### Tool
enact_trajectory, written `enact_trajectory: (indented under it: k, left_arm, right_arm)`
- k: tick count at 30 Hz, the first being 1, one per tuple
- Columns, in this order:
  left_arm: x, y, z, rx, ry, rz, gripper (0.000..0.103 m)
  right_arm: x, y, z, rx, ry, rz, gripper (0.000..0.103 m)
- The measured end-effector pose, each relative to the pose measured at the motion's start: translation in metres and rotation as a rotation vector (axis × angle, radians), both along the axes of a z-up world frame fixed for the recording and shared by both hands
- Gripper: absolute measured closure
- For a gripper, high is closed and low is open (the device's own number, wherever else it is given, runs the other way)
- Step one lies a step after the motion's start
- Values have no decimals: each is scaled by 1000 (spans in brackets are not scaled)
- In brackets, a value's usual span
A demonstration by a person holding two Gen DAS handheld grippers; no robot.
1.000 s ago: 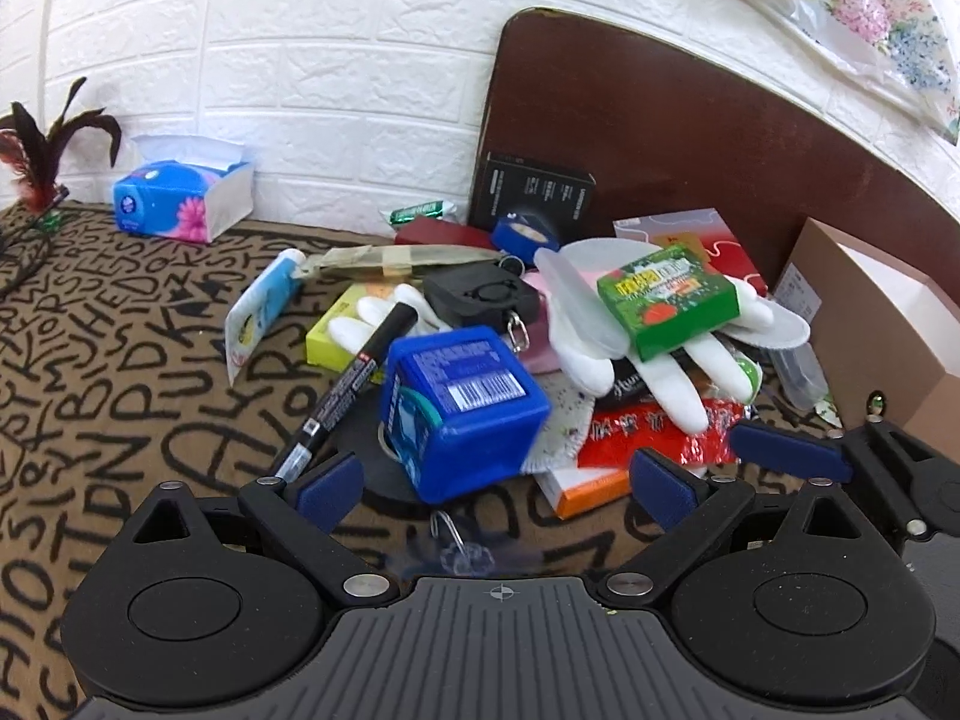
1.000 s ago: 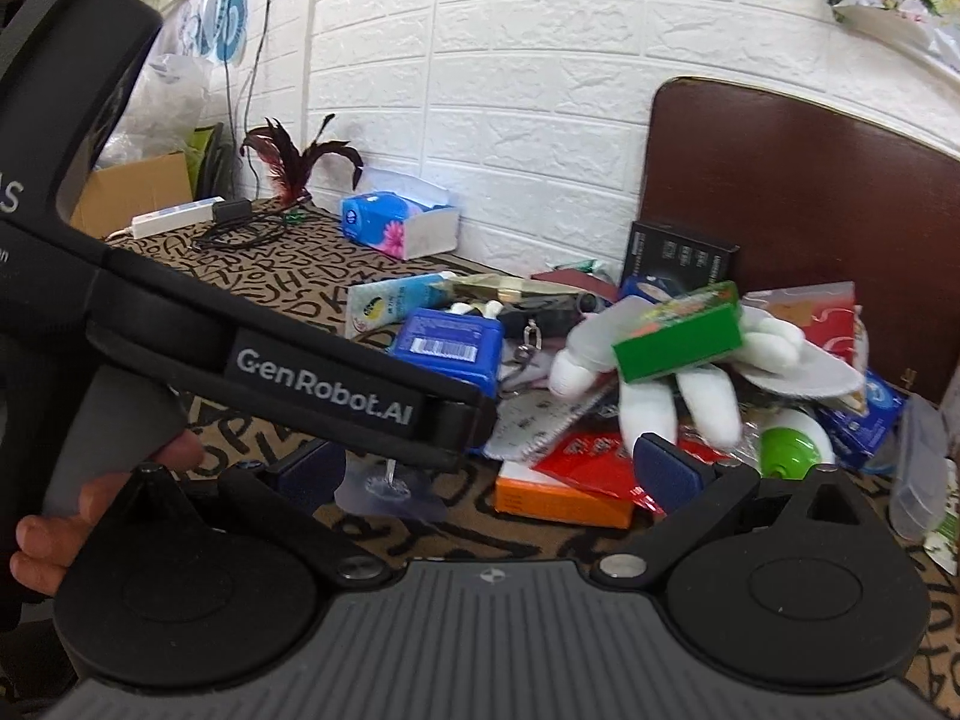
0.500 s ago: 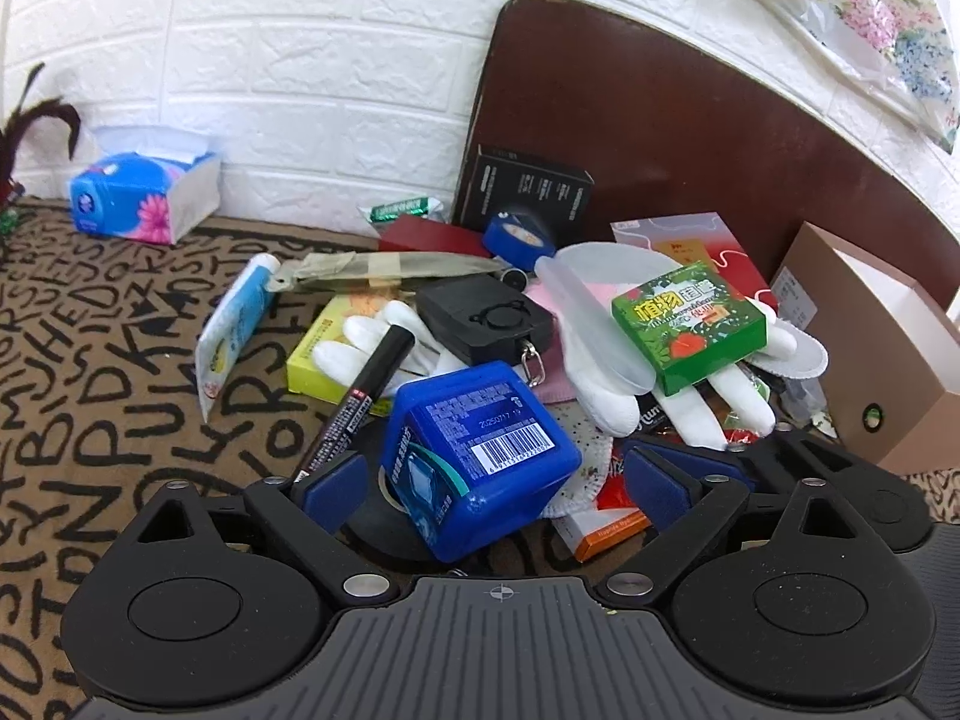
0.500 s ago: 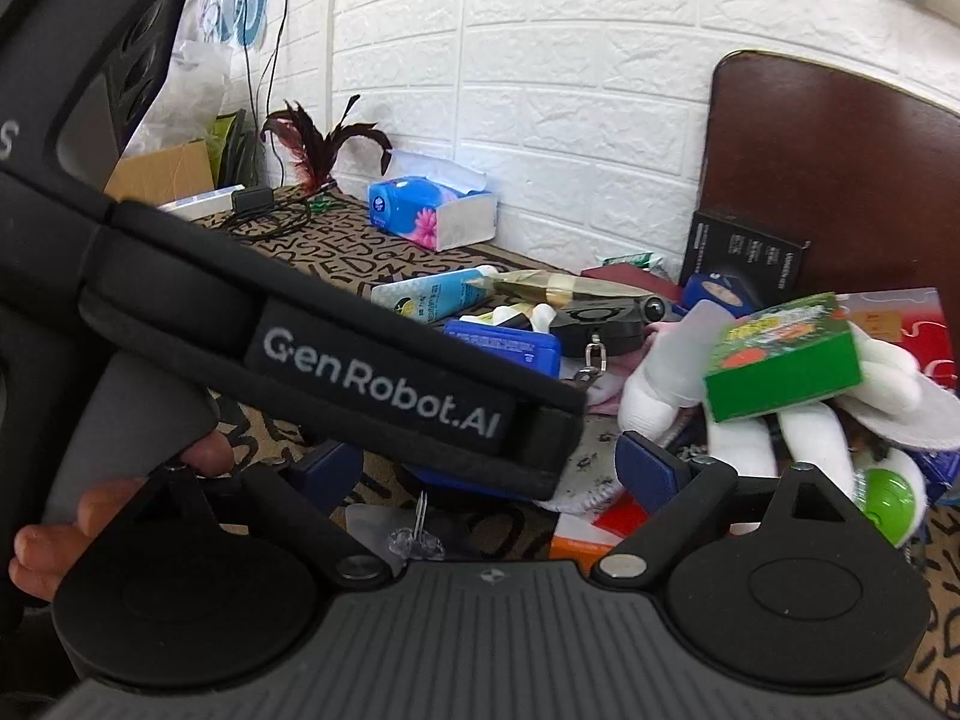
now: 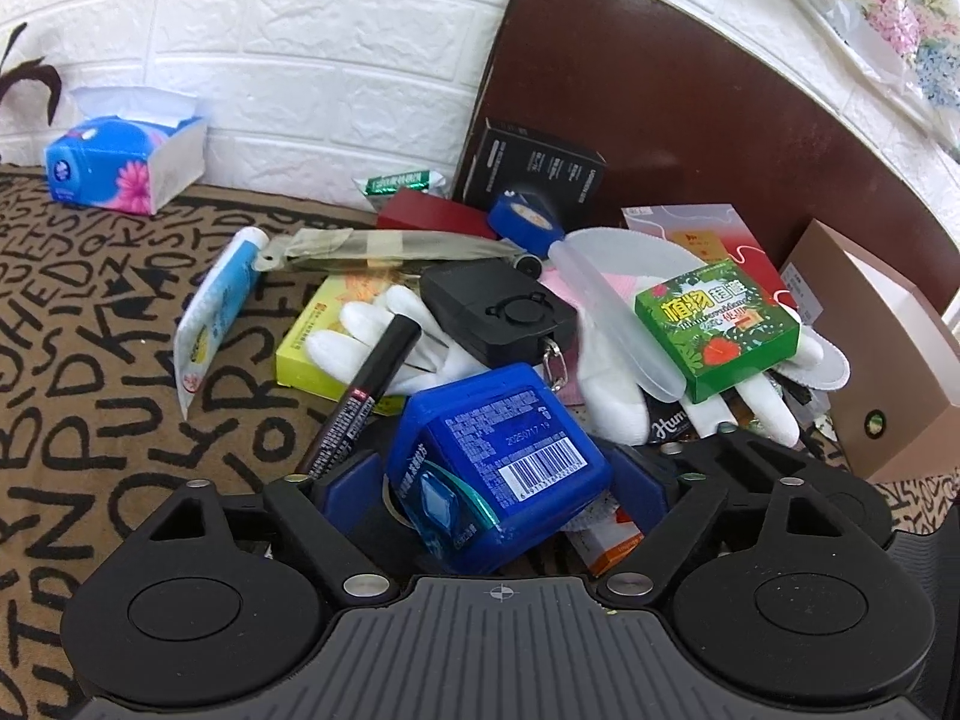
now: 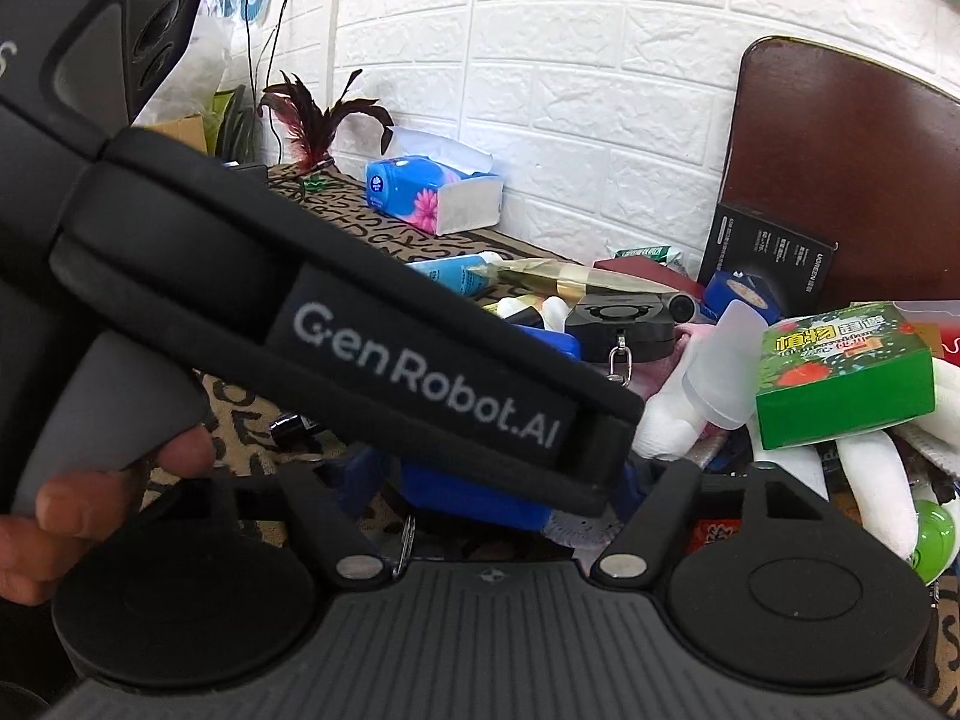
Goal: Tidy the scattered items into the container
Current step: 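Grasp the blue cube box with the left gripper while the right gripper clamps its other side, then lift and carry the blue cube box with both grippers into the brown box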
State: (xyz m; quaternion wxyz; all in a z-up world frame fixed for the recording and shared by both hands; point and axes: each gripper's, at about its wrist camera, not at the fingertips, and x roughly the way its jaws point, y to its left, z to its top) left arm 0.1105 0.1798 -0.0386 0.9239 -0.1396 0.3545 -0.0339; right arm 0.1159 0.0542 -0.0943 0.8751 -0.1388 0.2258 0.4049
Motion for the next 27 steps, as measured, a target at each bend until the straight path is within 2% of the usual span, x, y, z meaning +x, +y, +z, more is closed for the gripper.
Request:
enact_trajectory:
  k: [8, 14, 17, 21, 27]
  left_arm:
    - [-9, -8, 6, -26, -7, -13, 25]
    - [-33, -34, 13, -45, -17, -51, 23]
    - [-46, -53, 11, -74, -4, -85, 23]
    - [-58, -91, 1, -106, 31, -167, 24]
    - [-66, -162, -10, -136, 76, -356, 21]
  right_arm:
    - [-10, -12, 4, -15, -8, -3, 36]
    - [-37, -41, 12, -54, -43, -10, 38]
    - [-53, -67, 12, -66, -32, -26, 38]
    - [-73, -109, 7, -96, -9, -89, 38]
    - [-101, -182, 2, -102, 30, -259, 39]
